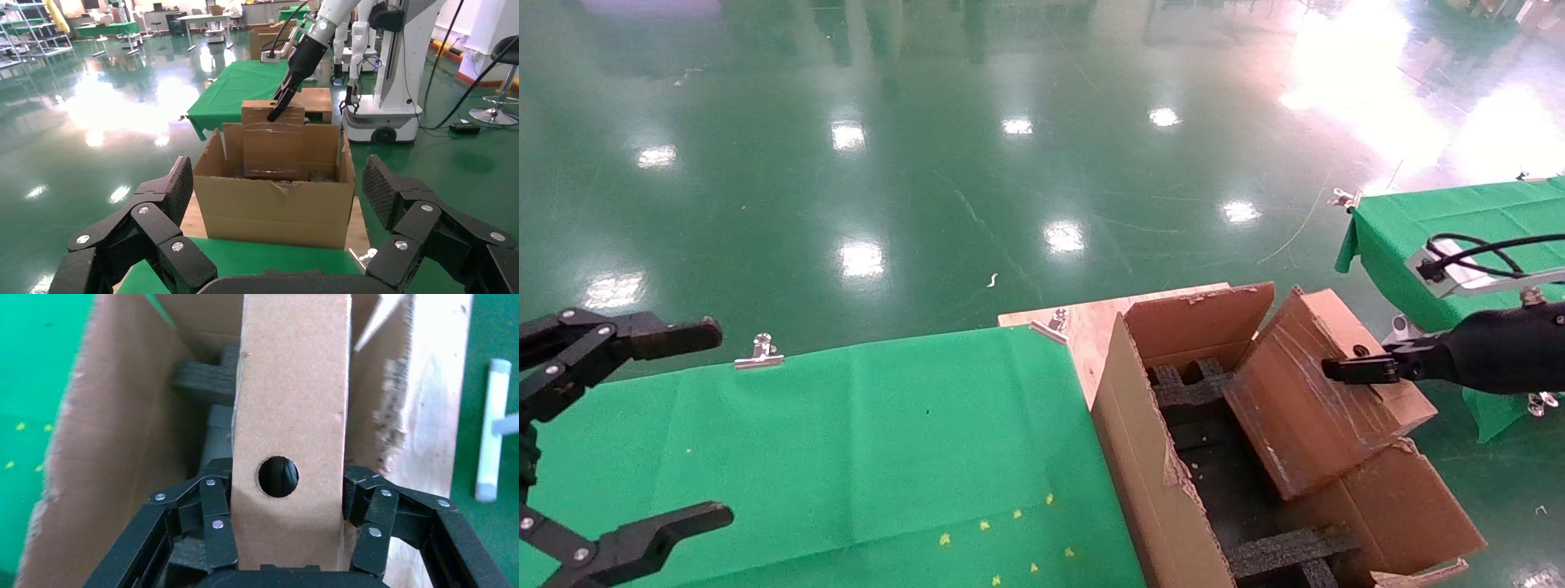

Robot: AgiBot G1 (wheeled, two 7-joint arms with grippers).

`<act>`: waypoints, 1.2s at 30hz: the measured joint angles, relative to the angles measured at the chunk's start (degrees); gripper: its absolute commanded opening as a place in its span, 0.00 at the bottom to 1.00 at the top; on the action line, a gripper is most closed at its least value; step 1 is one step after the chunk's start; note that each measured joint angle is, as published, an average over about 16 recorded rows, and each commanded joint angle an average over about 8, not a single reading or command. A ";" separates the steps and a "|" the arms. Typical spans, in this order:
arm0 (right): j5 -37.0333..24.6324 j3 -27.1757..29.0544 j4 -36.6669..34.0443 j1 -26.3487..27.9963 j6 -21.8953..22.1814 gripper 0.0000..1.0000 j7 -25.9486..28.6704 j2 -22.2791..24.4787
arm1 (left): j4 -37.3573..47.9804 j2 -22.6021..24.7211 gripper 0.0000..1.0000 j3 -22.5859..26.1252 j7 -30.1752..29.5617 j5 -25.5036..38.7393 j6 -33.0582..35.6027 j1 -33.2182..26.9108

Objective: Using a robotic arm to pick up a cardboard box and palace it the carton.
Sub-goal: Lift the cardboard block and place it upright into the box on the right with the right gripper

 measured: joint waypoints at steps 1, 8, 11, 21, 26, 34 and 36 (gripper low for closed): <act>-0.43 -0.26 0.41 -0.15 0.62 0.00 0.96 0.01 | 0.00 0.00 1.00 0.00 0.00 0.00 0.00 0.00; -4.54 -2.21 5.47 -0.32 4.64 0.00 9.15 0.84 | 0.01 0.00 1.00 0.02 0.01 -0.01 0.00 -0.01; -6.84 -3.05 8.47 0.02 6.05 0.00 12.86 1.55 | 0.01 -0.01 1.00 0.03 0.01 -0.01 0.00 -0.01; -13.86 -5.54 17.66 0.45 10.16 0.00 23.44 3.59 | 0.01 -0.01 1.00 0.05 0.02 -0.03 -0.01 -0.02; -16.03 -6.65 20.34 -0.42 12.22 0.00 26.99 3.69 | 0.01 -0.02 1.00 0.06 0.03 -0.04 -0.01 -0.02; -17.09 -8.15 20.98 -3.19 15.70 0.00 30.05 2.23 | 0.01 -0.02 1.00 0.07 0.04 -0.05 -0.02 -0.02; -16.92 -8.43 20.47 -4.07 16.57 0.00 30.34 1.59 | 0.01 -0.03 1.00 0.08 0.04 -0.05 -0.02 -0.02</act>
